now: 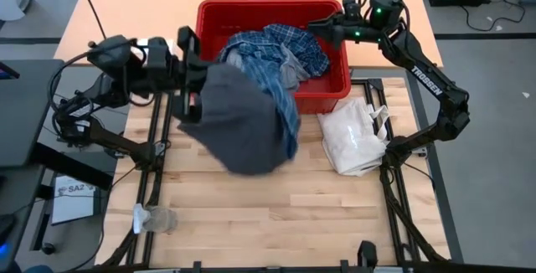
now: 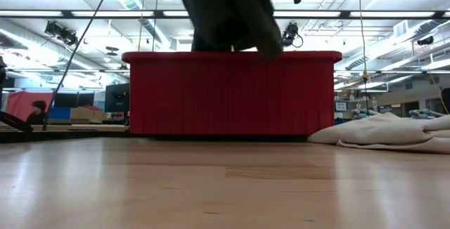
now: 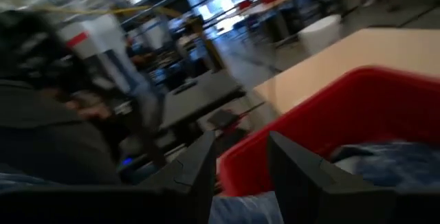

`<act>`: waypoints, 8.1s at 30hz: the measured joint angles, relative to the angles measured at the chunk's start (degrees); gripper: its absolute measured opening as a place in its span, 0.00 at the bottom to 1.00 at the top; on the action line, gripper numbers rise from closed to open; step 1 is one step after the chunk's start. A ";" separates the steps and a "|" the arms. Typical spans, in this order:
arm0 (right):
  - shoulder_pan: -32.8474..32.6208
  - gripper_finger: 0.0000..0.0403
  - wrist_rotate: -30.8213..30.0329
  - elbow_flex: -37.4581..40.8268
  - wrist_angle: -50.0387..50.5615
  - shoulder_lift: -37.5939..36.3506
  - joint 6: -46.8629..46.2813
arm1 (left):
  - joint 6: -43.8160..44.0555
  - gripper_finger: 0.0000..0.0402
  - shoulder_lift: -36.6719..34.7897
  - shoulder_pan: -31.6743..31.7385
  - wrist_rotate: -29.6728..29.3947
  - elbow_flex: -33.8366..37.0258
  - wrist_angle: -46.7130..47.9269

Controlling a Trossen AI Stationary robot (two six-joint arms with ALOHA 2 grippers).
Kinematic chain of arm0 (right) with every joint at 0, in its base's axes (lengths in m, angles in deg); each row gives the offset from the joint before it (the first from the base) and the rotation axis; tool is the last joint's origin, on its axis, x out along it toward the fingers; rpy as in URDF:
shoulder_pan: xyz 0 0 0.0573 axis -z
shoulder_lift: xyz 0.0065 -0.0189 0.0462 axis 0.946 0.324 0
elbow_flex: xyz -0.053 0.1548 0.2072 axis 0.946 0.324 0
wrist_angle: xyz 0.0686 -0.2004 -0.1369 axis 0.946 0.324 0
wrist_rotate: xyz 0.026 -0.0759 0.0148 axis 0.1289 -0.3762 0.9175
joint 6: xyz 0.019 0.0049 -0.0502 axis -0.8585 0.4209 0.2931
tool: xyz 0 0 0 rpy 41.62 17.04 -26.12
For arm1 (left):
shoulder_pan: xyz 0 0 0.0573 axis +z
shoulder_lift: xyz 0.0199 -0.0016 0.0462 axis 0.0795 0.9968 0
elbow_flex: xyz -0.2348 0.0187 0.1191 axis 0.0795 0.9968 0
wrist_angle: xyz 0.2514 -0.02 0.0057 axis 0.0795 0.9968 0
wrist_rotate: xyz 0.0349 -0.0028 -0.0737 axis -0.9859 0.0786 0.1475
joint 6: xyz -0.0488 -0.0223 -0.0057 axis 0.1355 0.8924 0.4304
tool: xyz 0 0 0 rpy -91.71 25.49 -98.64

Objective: Fold Laundry from Bin
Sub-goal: Remove the black shorts from the laundry bin, then adjust the plaid pants, then adjust the laundry bin

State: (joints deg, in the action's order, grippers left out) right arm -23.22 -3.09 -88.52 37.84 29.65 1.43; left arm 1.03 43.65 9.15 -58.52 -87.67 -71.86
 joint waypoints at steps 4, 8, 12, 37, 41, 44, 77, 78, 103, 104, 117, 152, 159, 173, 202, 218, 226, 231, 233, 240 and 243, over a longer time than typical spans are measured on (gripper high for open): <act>-2.14 0.31 4.96 0.00 0.08 0.00 -0.54 | 0.81 0.05 0.64 -1.45 0.02 -0.02 4.14; -5.52 0.27 6.31 0.02 1.59 0.00 -2.98 | 2.11 0.05 2.24 -1.61 0.01 -0.02 7.06; -10.04 0.22 3.96 0.02 6.02 -0.20 -3.42 | 3.35 0.05 4.02 -1.61 1.47 -0.02 12.46; -45.82 0.17 -48.52 0.04 40.99 -4.11 -20.14 | 22.93 0.05 7.02 -15.38 -1.50 25.80 22.80; -49.99 0.17 -52.55 0.04 44.49 -4.11 -25.02 | 28.01 0.05 6.99 -15.35 -1.54 30.61 20.29; -52.44 0.17 -53.43 0.04 48.06 -4.08 -28.34 | 30.90 0.05 7.01 -15.33 -1.53 35.29 15.89; -40.14 0.15 -40.89 35.92 26.58 -1.77 -8.31 | 46.91 0.55 6.95 0.08 -0.92 46.42 14.70; -39.05 0.19 -38.98 36.59 25.65 -1.77 -6.90 | 48.70 0.57 6.95 -0.26 0.15 46.42 14.74; -34.72 0.45 -30.78 56.20 -12.48 -1.79 -8.99 | 61.86 0.80 1.81 2.03 4.18 46.39 19.30; -34.72 0.41 -30.74 57.01 -13.45 -1.77 -9.15 | 61.61 0.80 1.73 2.18 4.25 46.32 19.12; -34.72 0.02 -20.51 59.87 -23.42 -1.77 -10.72 | 62.38 0.80 1.03 2.39 2.72 46.37 11.11; -26.96 0.00 -4.79 43.06 -60.70 -2.27 -36.90 | 13.82 0.68 5.31 2.03 -12.02 46.42 -30.24; -24.65 0.04 -4.66 41.18 -58.31 -2.27 -35.46 | 14.01 0.29 5.18 5.20 -11.96 46.42 -30.29; -10.24 0.27 -9.33 41.16 -58.50 -2.25 -38.10 | 18.66 0.01 2.97 18.76 -11.84 41.06 -22.06; 12.38 0.27 -16.48 3.91 12.50 -1.74 -5.73 | 20.08 0.01 10.66 38.59 1.23 31.76 0.51; 8.79 0.27 -18.22 3.91 18.20 -1.79 4.38 | 11.46 0.42 18.51 42.13 -8.94 13.90 24.25; 5.69 0.27 -22.97 4.02 37.28 -2.15 12.13 | 6.73 0.58 16.76 45.12 -9.42 -0.13 45.63; 2.98 0.26 -14.90 4.02 37.45 -5.10 13.70 | 4.85 0.54 14.09 41.96 -6.50 -6.91 54.61; -0.06 0.24 -9.97 3.98 36.23 -5.90 13.59 | 3.54 0.51 12.57 40.01 -0.63 -7.75 55.61; -13.95 0.10 -13.24 4.01 40.72 -5.57 17.04 | -7.80 0.37 10.39 26.83 15.09 -4.55 55.48; -18.69 0.02 -14.69 4.01 41.51 -5.57 18.10 | -6.76 0.31 10.49 22.02 14.57 -0.30 53.96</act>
State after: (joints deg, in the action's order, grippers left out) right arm -41.91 -17.78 -84.51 79.35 24.07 19.53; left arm -5.73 54.14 31.16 -43.95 -87.97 -17.90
